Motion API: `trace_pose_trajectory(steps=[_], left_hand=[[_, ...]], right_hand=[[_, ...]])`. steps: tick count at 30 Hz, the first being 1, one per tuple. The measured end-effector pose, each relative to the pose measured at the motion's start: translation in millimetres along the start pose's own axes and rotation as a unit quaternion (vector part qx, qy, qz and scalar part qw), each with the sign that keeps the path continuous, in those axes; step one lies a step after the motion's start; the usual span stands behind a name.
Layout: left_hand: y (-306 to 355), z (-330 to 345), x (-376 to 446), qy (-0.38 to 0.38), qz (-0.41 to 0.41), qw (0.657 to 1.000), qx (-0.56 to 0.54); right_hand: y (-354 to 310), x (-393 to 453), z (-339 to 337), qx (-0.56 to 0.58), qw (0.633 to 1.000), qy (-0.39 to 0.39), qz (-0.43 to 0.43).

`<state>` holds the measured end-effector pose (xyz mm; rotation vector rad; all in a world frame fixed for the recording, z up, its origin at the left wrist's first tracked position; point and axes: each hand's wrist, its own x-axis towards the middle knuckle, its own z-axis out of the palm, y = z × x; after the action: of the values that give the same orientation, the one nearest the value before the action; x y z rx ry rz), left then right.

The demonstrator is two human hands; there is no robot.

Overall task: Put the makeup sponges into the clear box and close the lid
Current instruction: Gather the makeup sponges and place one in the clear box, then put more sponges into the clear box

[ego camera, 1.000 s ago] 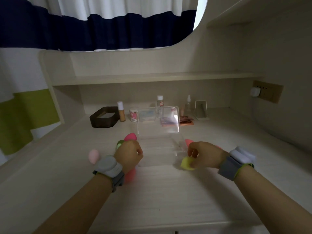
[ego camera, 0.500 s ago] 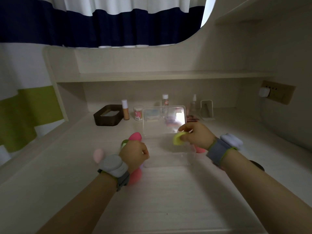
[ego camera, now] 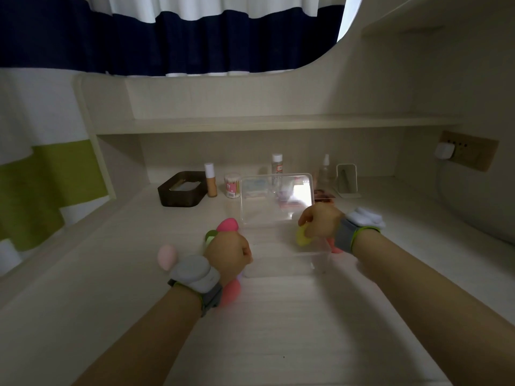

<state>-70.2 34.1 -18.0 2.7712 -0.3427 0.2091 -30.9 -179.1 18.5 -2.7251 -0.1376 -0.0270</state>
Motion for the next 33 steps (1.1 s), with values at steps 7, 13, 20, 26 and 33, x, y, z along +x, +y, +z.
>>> trace_pose_trajectory(steps=[7,13,20,26,33], left_hand=[[-1,1,0,0.001,0.002,1.0,0.004],[-1,1,0,0.001,0.007,1.0,0.004],[-2,4,0,0.015,0.013,1.0,0.014],[-3,3,1,0.015,0.025,0.999,0.022],[-1,2,1,0.006,0.022,0.999,0.028]], right_hand=[[4,0,3,-0.076,0.997,-0.024,-0.007],[5,1,3,-0.128,0.992,-0.016,0.009],[9,5,8,-0.151,0.989,0.005,0.005],[10,8,3,-0.111,0.993,-0.019,-0.015],[14,11,10,-0.169,0.985,0.011,-0.04]])
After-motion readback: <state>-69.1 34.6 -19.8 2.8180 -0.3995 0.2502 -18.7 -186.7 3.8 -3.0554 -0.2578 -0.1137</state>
